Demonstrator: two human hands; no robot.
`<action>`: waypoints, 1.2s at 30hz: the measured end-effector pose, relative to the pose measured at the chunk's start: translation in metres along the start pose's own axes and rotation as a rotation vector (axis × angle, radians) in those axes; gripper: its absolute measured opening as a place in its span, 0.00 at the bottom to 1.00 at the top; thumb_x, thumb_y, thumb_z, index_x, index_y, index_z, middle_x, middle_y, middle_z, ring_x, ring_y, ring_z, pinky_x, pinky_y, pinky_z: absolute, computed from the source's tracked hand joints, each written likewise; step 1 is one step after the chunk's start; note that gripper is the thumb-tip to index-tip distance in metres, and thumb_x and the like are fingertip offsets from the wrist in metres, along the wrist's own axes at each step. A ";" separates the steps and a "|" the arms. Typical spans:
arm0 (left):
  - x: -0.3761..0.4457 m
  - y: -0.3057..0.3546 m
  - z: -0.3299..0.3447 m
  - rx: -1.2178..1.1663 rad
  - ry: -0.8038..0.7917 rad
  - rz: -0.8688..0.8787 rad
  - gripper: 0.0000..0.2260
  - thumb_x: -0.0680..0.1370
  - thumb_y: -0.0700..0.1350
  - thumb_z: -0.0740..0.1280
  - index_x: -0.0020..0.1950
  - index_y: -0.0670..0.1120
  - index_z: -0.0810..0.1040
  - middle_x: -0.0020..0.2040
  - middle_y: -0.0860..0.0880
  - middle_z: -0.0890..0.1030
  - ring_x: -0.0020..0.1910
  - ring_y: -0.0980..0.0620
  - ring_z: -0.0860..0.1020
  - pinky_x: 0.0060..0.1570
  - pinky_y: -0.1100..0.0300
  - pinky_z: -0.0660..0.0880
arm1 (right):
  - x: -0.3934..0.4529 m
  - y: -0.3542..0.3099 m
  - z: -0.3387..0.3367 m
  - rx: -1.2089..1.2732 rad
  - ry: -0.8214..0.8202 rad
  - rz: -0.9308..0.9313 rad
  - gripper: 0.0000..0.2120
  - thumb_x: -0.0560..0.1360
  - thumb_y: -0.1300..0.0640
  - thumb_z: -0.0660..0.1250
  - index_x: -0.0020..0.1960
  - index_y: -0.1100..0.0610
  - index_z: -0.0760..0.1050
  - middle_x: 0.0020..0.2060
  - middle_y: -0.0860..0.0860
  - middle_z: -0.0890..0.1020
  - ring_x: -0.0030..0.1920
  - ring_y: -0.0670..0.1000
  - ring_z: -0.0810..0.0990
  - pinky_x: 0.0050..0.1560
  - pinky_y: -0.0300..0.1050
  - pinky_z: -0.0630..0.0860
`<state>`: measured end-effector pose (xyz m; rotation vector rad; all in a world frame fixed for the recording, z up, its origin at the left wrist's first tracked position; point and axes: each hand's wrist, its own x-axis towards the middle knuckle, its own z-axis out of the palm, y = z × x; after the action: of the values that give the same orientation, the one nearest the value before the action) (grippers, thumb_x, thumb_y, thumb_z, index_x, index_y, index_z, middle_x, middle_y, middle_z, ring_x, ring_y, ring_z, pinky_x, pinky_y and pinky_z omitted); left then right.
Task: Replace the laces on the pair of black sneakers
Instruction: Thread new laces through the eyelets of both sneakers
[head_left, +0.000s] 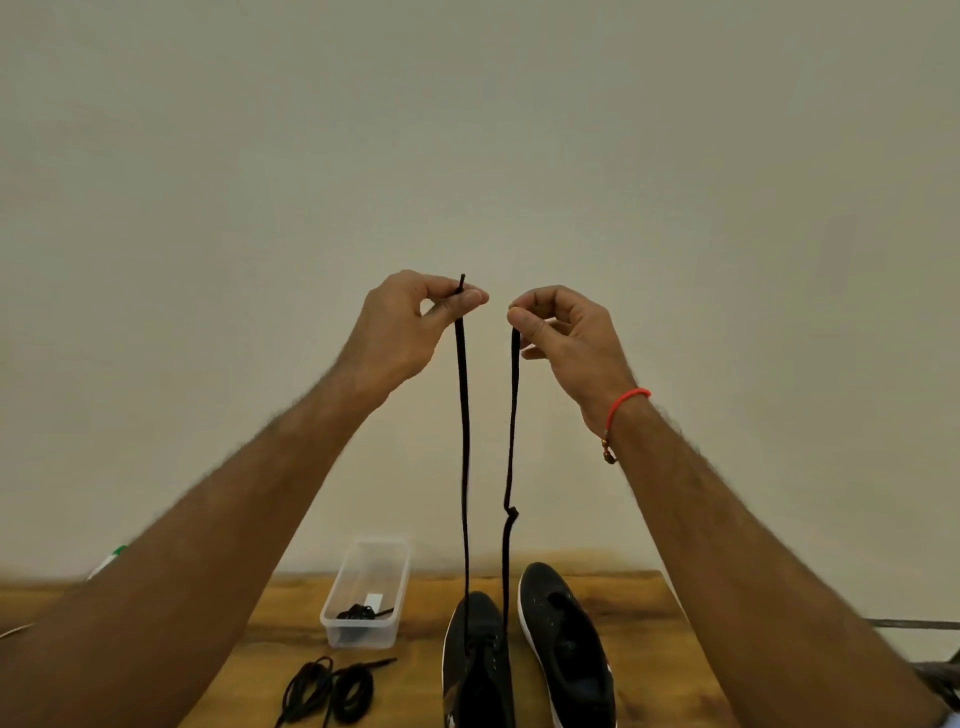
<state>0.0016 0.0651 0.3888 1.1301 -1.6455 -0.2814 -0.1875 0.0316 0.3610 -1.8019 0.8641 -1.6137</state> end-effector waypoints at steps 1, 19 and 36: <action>0.003 0.001 0.000 0.036 0.022 0.014 0.09 0.81 0.54 0.68 0.58 0.55 0.85 0.54 0.58 0.78 0.42 0.60 0.76 0.38 0.67 0.73 | 0.003 -0.003 0.000 0.003 0.006 -0.002 0.02 0.77 0.56 0.72 0.50 0.53 0.81 0.44 0.47 0.83 0.43 0.47 0.82 0.48 0.45 0.82; 0.036 0.030 -0.004 -0.175 0.117 -0.008 0.05 0.76 0.47 0.76 0.51 0.49 0.86 0.45 0.52 0.86 0.33 0.54 0.83 0.26 0.62 0.74 | 0.056 -0.054 0.008 -0.047 0.001 -0.058 0.03 0.78 0.57 0.70 0.49 0.51 0.83 0.47 0.50 0.85 0.43 0.47 0.82 0.44 0.40 0.80; 0.047 0.035 -0.003 -0.086 0.121 0.021 0.10 0.75 0.47 0.76 0.55 0.46 0.86 0.44 0.52 0.85 0.29 0.58 0.80 0.26 0.63 0.76 | 0.056 -0.054 0.002 -0.080 0.016 -0.087 0.02 0.77 0.56 0.72 0.48 0.51 0.84 0.45 0.50 0.86 0.47 0.54 0.84 0.48 0.44 0.82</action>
<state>-0.0134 0.0480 0.4429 1.0442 -1.5235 -0.2627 -0.1766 0.0221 0.4379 -1.9080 0.8798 -1.6709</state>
